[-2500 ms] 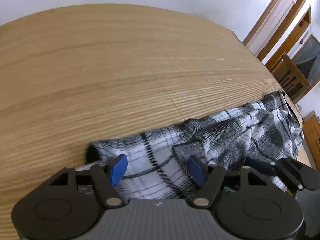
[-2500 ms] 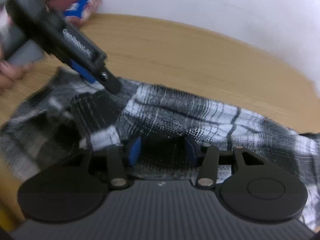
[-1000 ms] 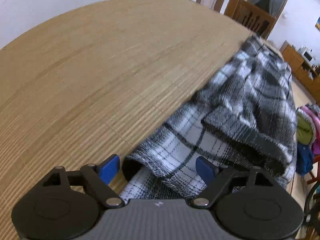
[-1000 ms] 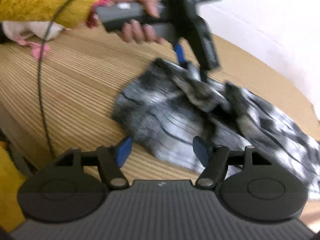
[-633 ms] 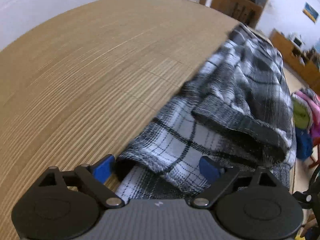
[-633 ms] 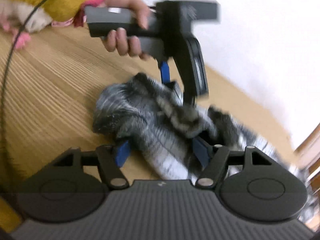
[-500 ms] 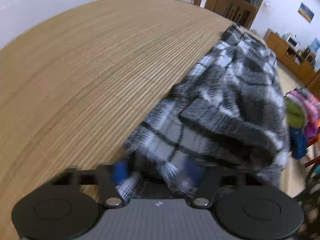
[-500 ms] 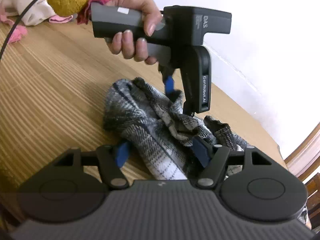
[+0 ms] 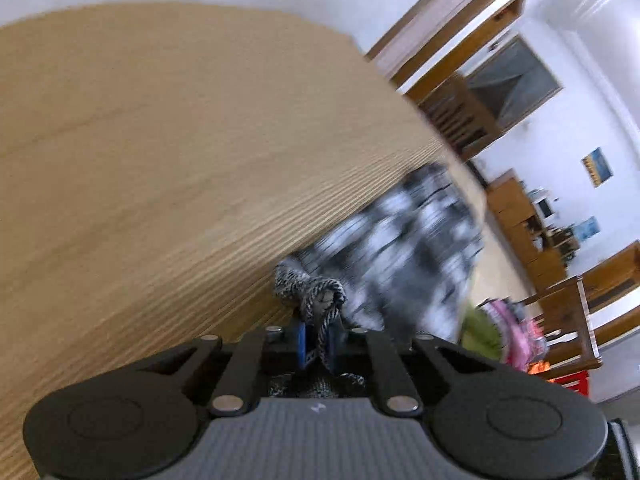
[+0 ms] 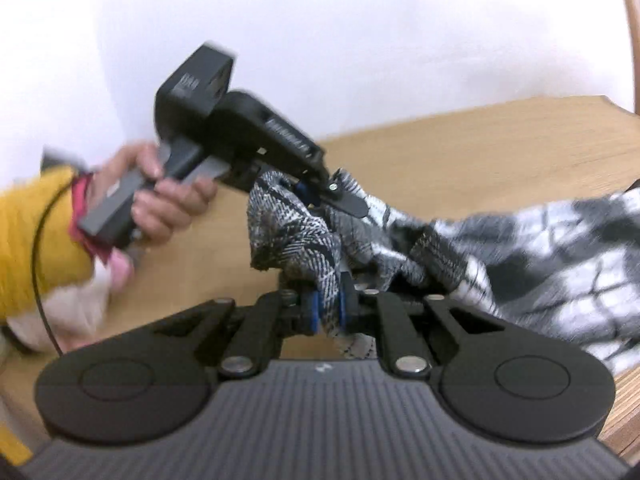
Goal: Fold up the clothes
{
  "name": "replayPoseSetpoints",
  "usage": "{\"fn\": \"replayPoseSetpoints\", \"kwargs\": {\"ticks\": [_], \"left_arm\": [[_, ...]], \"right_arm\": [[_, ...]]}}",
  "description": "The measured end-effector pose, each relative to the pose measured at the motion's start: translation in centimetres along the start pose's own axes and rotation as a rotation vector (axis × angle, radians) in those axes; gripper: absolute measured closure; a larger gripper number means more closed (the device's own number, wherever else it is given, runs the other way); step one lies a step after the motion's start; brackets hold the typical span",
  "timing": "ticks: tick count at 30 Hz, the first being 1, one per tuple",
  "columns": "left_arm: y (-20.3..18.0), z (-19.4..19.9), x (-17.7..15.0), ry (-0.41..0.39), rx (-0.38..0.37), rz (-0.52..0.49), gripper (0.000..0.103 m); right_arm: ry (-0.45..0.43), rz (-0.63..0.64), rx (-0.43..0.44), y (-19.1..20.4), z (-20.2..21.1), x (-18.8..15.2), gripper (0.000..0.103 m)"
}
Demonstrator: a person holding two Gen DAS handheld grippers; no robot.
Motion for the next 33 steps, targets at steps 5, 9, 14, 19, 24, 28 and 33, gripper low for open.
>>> {"fn": "replayPoseSetpoints", "kwargs": {"ticks": [5,9,14,19,24,28,33], "left_arm": [[-6.7,-0.9,6.8,-0.022,-0.031,-0.116,0.093],[-13.1,-4.3,13.1,-0.026,-0.036,-0.216,0.092],[-20.0,-12.8,20.2,0.0,-0.043,-0.28,0.092],[-25.5,-26.2,25.6,0.083,-0.043,-0.345,0.092],[-27.3,-41.0,27.6,0.206,-0.004,-0.366,0.089],[-26.5,-47.1,27.1,0.3,0.056,-0.336,0.085],[-26.7,-43.1,27.0,0.28,0.1,-0.461,0.052]], "right_arm": [[-0.156,-0.012,0.001,-2.9,3.7,5.7,0.091],[-0.275,-0.036,-0.022,-7.9,7.1,10.2,0.091],[-0.395,-0.09,-0.07,-17.8,11.0,15.4,0.091],[-0.424,-0.237,-0.162,-31.9,13.5,17.6,0.091],[-0.354,-0.395,-0.28,-45.7,11.4,15.9,0.091],[-0.207,-0.505,-0.319,-52.3,7.8,11.9,0.083],[-0.138,-0.584,-0.238,-53.7,9.1,12.2,0.07]]}}
Point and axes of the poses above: each gripper's, at about its wrist camera, not at the fingertips, and z roughly against the way its jaws point, y to its left, x to its top, the point moved 10 cm from there along -z, roughly the way its jaws point, and after that the axes turned 11 degrees about -z, right-handed, at the moved point
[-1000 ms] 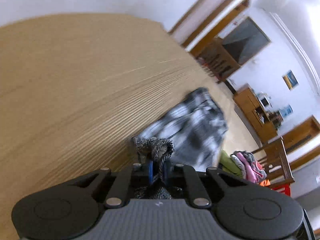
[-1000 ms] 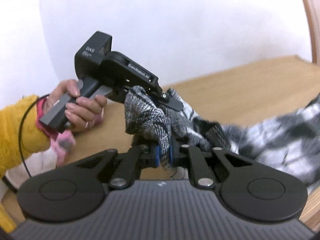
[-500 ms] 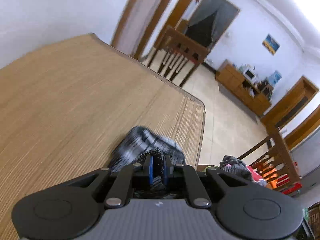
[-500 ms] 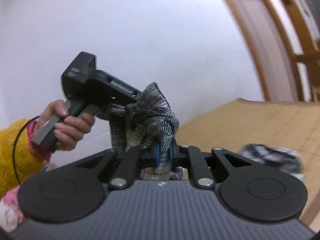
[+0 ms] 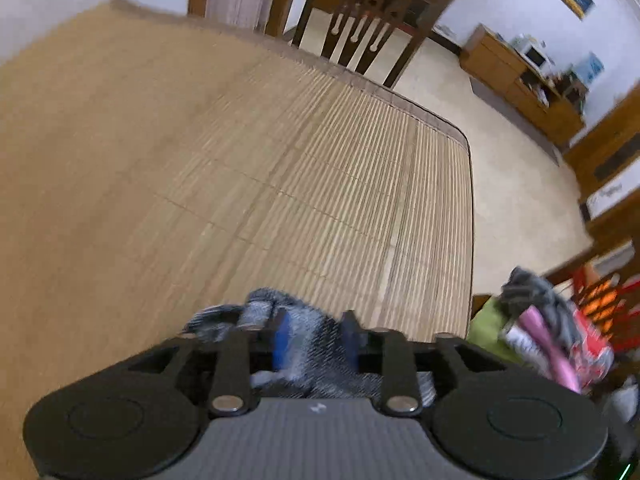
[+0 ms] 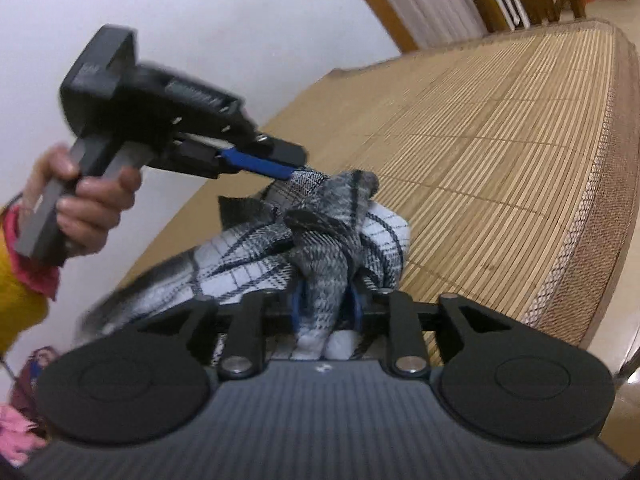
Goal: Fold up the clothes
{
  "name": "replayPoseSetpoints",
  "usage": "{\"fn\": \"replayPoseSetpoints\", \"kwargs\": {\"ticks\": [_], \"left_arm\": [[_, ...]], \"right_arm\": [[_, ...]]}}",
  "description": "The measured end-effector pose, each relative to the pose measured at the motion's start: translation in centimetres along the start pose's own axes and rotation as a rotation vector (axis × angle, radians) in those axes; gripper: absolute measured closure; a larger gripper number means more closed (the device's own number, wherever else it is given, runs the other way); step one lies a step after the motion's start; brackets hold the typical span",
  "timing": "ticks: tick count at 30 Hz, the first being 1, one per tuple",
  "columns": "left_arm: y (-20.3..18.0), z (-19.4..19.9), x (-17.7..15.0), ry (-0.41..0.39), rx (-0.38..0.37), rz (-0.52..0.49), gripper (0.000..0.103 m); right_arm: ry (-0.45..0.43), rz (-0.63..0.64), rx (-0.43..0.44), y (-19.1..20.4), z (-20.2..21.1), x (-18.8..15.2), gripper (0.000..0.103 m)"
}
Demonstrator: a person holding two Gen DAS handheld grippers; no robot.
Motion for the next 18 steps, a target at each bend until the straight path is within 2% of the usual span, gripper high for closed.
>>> {"fn": "replayPoseSetpoints", "kwargs": {"ticks": [1,2,4,5,6,9,11,13,16,18], "left_arm": [[0.0,1.7,-0.6,-0.009,0.043,-0.033,0.046],[0.4,2.9,-0.7,-0.023,0.085,-0.056,0.043],[0.6,6.6,-2.9,-0.056,0.148,-0.061,0.036],[0.7,8.6,-4.0,-0.073,0.179,-0.062,0.031],[0.9,10.0,-5.3,-0.077,0.203,-0.037,0.03],[1.6,13.3,-10.7,-0.094,0.245,0.071,0.03],[1.7,14.9,-14.5,-0.116,0.251,0.154,0.03],[1.0,15.5,-17.6,-0.137,0.192,0.217,0.031],[-0.4,15.6,-20.8,-0.138,0.111,0.297,0.031],[-1.2,15.2,-21.4,-0.14,0.084,0.323,0.031]], "right_arm": [[0.002,-0.019,0.009,-0.5,-0.2,1.5,0.064],[-0.008,-0.031,0.007,-1.2,0.1,2.5,0.053],[-0.065,-0.017,-0.049,-1.9,1.6,3.9,0.038],[-0.095,0.001,-0.082,-2.0,2.4,4.5,0.036],[-0.112,0.017,-0.101,-1.9,3.2,4.9,0.036],[-0.071,0.056,-0.058,0.1,3.8,4.7,0.036],[-0.034,0.09,-0.021,1.9,4.1,3.8,0.036],[0.006,0.133,0.01,3.4,3.8,2.6,0.036],[0.076,0.271,0.065,6.1,2.3,1.4,0.036],[0.134,0.381,0.084,7.5,0.9,1.2,0.036]]}}
Point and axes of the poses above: each gripper's, at about its wrist camera, not at the fingertips, and z roughly against the way its jaws point, y to its left, x to its top, the point moved 10 cm from there along -z, roughly the way its jaws point, and after that the axes turned 11 degrees about -z, right-handed, at the moved point
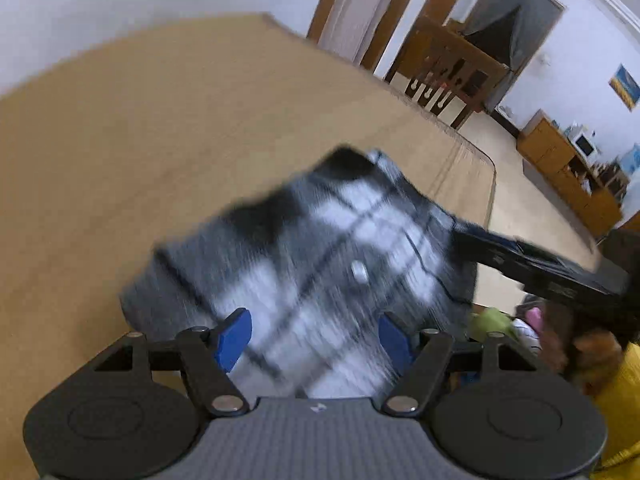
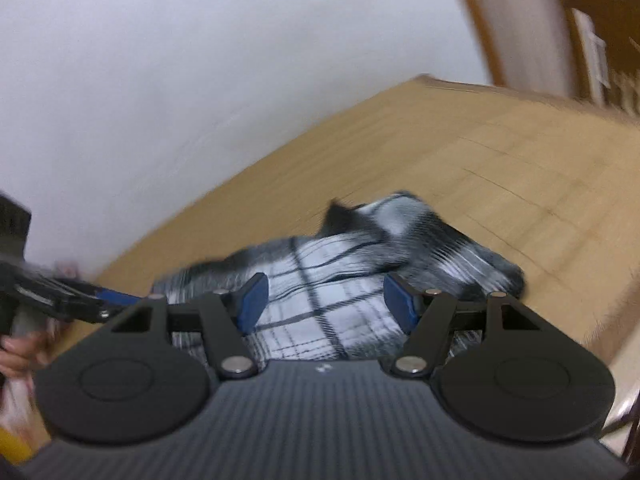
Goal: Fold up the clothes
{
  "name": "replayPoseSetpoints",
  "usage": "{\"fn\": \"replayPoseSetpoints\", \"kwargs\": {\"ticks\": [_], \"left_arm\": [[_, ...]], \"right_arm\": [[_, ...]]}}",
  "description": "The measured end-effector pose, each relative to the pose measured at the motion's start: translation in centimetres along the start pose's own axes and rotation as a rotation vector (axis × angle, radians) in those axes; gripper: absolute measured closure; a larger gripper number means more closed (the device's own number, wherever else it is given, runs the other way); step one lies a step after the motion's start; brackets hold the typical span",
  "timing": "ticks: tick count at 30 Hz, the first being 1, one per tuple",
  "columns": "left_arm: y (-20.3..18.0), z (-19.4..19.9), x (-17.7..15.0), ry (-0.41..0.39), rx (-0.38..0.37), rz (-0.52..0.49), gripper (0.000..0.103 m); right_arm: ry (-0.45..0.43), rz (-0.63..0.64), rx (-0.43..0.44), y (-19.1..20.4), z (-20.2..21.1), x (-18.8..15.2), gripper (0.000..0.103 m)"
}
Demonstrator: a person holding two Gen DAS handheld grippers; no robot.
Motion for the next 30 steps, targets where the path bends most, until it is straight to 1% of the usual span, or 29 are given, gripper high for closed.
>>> {"fn": "replayPoseSetpoints", "kwargs": {"ticks": [2,4,6,8,10,11,13,15,16,17,18,19,21,23,24,25,28,29,30], "left_arm": [[-1.1,-0.9,0.3,-0.01,-0.002,-0.016,0.031],[-2.2,-2.1,1.4,-0.021,0.02,-0.03,0.031],[-3.5,-3.4,3.0,-0.034,0.046,-0.037,0.03],[-4.0,-4.6,4.4,-0.048,0.067,-0.002,0.03],[-3.6,-5.5,5.7,-0.059,0.102,0.044,0.03],[-3.1,-5.9,6.2,-0.059,0.141,0.078,0.03],[-2.2,-6.3,6.8,-0.06,0.215,0.15,0.03],[-1.5,-6.0,6.9,-0.072,0.248,0.226,0.03],[-1.3,-5.9,6.7,-0.08,0.258,0.259,0.03],[-0.9,-5.7,6.4,-0.083,0.279,0.289,0.03],[-0.5,-5.4,5.9,-0.085,0.301,0.318,0.03],[-0.1,-5.4,5.8,-0.089,0.322,0.341,0.03],[0.7,-5.4,5.3,-0.091,0.372,0.378,0.029],[1.6,-5.6,4.9,-0.073,0.446,0.393,0.029],[1.9,-5.9,4.7,-0.069,0.458,0.392,0.029],[2.0,-6.4,4.7,-0.057,0.468,0.384,0.028],[2.1,-8.0,4.5,-0.015,0.506,0.338,0.022],[2.1,-8.3,4.5,-0.011,0.518,0.319,0.02],[2.0,-8.6,4.4,-0.009,0.529,0.3,0.018]], "right_arm": [[0.075,0.095,0.026,0.6,-0.8,0.2,0.037],[0.144,0.167,0.053,-0.3,-1.3,0.4,0.037],[0.196,0.175,0.129,-0.9,-2.7,1.8,0.037],[0.245,0.164,0.221,-1.3,-4.3,3.4,0.037],[0.254,0.164,0.288,-1.0,-6.1,5.1,0.037],[0.253,0.176,0.302,-0.9,-7.2,5.8,0.037],[0.228,0.189,0.252,-1.7,-9.2,6.8,0.038],[0.206,0.18,0.199,-2.8,-10.9,7.7,0.036],[0.217,0.174,0.189,-3.3,-11.4,7.7,0.036],[0.239,0.183,0.182,-3.6,-12.0,7.4,0.042],[0.26,0.192,0.175,-3.8,-12.6,7.2,0.054],[0.281,0.201,0.168,-4.0,-13.2,6.9,0.093],[0.279,0.248,0.127,-4.7,-13.7,6.7,0.092],[0.279,0.273,0.107,-5.6,-14.2,6.2,0.095],[0.279,0.279,0.099,-6.3,-14.6,5.7,0.094],[0.276,0.268,0.102,-6.9,-14.7,5.5,0.094],[0.29,0.152,0.135,-7.4,-14.0,6.6,0.089],[0.28,0.133,0.142,-7.4,-13.3,7.2,0.083],[0.256,0.131,0.149,-7.2,-12.1,8.1,0.079]]}}
Point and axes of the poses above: each gripper's, at about its wrist camera, not at the fingertips, and z roughly against the way its jaws point, y to its left, x to its top, the point moved 10 cm from there along -z, roughly the way its jaws point, and after that the axes turned 11 degrees about -z, right-handed, at the moved point
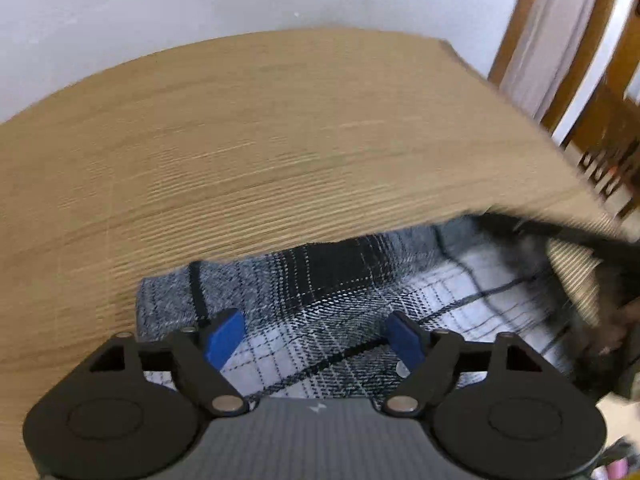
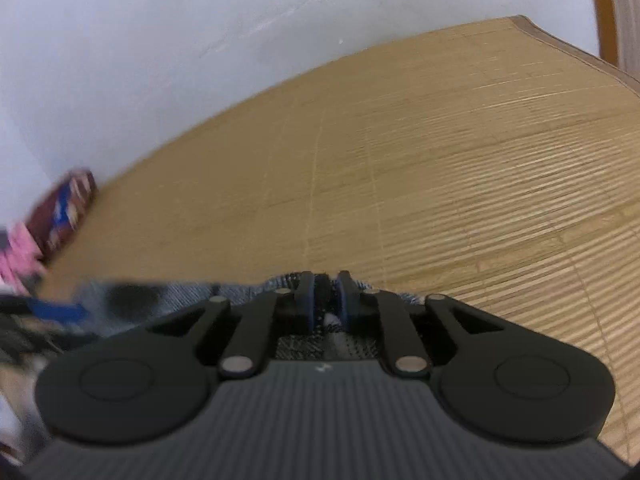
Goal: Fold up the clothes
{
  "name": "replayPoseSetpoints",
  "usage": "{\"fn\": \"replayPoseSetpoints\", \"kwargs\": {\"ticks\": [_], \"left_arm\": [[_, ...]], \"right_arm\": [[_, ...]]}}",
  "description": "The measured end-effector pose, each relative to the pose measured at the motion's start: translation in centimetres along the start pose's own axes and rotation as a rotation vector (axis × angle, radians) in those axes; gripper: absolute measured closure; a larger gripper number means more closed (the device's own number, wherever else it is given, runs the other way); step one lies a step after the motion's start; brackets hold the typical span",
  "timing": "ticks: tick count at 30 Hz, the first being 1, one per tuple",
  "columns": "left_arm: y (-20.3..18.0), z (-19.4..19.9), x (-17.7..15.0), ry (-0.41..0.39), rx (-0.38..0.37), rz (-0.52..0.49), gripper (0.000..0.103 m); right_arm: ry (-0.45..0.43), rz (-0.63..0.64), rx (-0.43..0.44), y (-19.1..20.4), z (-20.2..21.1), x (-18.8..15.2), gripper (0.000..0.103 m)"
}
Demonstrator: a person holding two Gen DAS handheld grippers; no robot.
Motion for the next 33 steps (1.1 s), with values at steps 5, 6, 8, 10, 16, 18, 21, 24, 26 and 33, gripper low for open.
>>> {"fn": "replayPoseSetpoints", "kwargs": {"ticks": [5,6,8,10,16,18,21,24,26,33], "left_arm": [[-0.3,-0.7,-0.2,-0.01,0.004,-0.048,0.012],[-0.4,-0.6,-0.1,-0.006,0.002,-0.053,0.012],[-0.4,0.1,0.2,0.004,0.009,-0.065,0.012],[-0.3,1.3,0.1,-0.015,-0.012,-0.062,0.012],[-0.5,5.0,-1.1,-0.062,-0.05,-0.068,0.012],[-0.4,5.5,-1.6,-0.059,-0.03,-0.077,0.012],[-0.2,5.7,-2.3,-0.039,-0.015,-0.069,0.012],[0.0,6.2,-3.1,-0.023,-0.007,-0.055,0.012],[-0.1,6.3,-3.5,-0.018,-0.004,-0.048,0.012],[-0.3,6.6,-4.2,-0.011,0.008,-0.031,0.012]], "right_arm": [[0.039,0.174,-0.039,0.4,2.0,-2.1,0.068],[0.079,0.196,-0.076,-0.2,1.7,-3.1,0.068],[0.059,0.156,-0.082,-0.6,3.3,-3.2,0.068],[0.005,0.095,-0.04,-0.6,6.0,-2.6,0.066],[0.089,0.143,0.089,-0.5,10.9,-5.8,0.066],[0.162,0.102,0.088,-1.3,9.8,-7.1,0.066],[0.184,0.08,0.106,-1.4,9.3,-8.5,0.066],[0.157,0.149,0.108,0.1,8.7,-8.1,0.088],[0.131,0.17,0.135,1.1,9.4,-8.2,0.09],[0.027,0.232,0.225,4.8,15.2,-6.4,0.091]]}}
Point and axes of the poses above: each gripper's, at about its wrist camera, not at the fingertips, and z roughly against the way its jaws point, y to its left, x to its top, the point moved 10 cm from there along -z, roughly the way its jaws point, and after that the axes turned 11 degrees about -z, right-handed, at the moved point
